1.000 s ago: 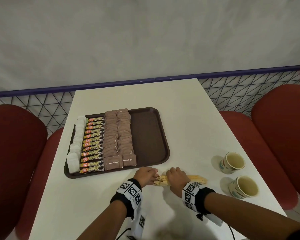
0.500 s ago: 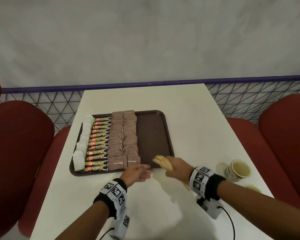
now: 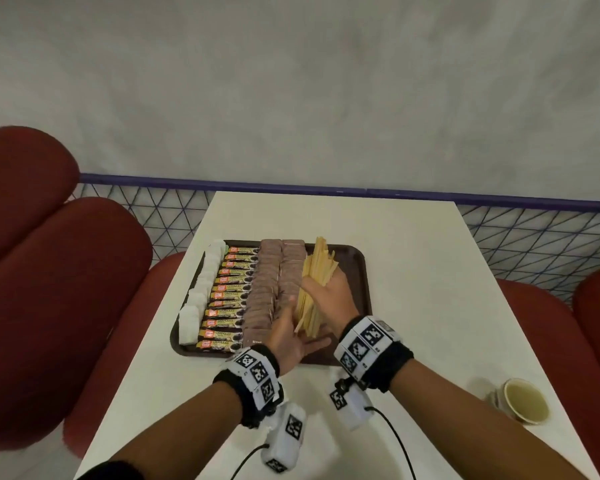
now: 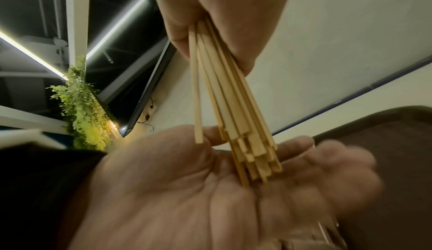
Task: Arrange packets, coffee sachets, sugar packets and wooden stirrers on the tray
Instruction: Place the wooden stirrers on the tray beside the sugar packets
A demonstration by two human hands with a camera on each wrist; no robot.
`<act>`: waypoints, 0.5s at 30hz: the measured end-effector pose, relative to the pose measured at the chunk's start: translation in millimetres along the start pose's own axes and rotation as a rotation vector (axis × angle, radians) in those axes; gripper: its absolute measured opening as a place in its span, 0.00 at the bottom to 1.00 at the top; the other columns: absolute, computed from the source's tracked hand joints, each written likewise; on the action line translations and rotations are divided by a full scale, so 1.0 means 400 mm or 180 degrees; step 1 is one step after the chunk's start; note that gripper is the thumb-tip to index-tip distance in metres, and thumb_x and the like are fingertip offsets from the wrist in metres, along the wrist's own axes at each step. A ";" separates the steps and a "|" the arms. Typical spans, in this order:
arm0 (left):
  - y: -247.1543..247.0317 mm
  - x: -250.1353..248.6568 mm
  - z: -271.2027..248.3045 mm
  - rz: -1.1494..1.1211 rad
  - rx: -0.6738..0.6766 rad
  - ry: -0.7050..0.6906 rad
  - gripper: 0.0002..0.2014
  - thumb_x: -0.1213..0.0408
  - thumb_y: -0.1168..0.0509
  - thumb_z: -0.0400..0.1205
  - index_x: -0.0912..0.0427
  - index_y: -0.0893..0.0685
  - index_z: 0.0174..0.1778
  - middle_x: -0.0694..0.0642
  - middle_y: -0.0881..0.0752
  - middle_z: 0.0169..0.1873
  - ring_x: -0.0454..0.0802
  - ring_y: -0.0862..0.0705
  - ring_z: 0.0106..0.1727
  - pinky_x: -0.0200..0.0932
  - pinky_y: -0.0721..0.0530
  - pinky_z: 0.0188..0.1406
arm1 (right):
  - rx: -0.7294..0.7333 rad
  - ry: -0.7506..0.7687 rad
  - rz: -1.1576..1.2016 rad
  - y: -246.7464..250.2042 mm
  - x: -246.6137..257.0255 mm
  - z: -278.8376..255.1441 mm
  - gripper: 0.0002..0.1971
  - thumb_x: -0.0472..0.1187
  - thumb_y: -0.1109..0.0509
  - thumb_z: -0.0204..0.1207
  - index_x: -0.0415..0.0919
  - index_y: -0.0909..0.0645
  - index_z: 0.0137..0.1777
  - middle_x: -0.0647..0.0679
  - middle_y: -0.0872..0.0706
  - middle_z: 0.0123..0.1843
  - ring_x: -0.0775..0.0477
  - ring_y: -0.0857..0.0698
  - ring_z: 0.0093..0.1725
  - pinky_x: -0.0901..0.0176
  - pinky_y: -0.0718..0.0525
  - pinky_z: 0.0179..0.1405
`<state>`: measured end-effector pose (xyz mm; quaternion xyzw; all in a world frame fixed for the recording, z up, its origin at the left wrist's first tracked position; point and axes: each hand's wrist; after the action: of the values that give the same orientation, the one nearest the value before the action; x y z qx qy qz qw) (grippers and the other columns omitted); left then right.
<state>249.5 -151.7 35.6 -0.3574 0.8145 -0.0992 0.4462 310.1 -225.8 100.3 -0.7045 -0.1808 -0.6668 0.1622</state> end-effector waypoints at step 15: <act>0.013 -0.014 0.005 -0.0488 0.0337 0.0017 0.23 0.49 0.54 0.88 0.59 0.24 0.68 0.64 0.14 0.59 0.58 0.15 0.60 0.55 0.18 0.61 | -0.0064 0.0257 0.0513 -0.007 -0.023 -0.004 0.12 0.32 0.28 0.73 0.40 0.23 0.55 0.57 0.16 0.44 0.71 0.16 0.41 0.76 0.19 0.44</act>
<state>250.6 -143.7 35.7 -0.3943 0.7795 -0.1770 0.4534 307.0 -224.2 91.2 -0.6909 -0.1102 -0.6812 0.2155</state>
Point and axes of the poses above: each hand's wrist, its own z-axis towards the middle knuckle, its own y-axis out of the back of the hand, x = y × z
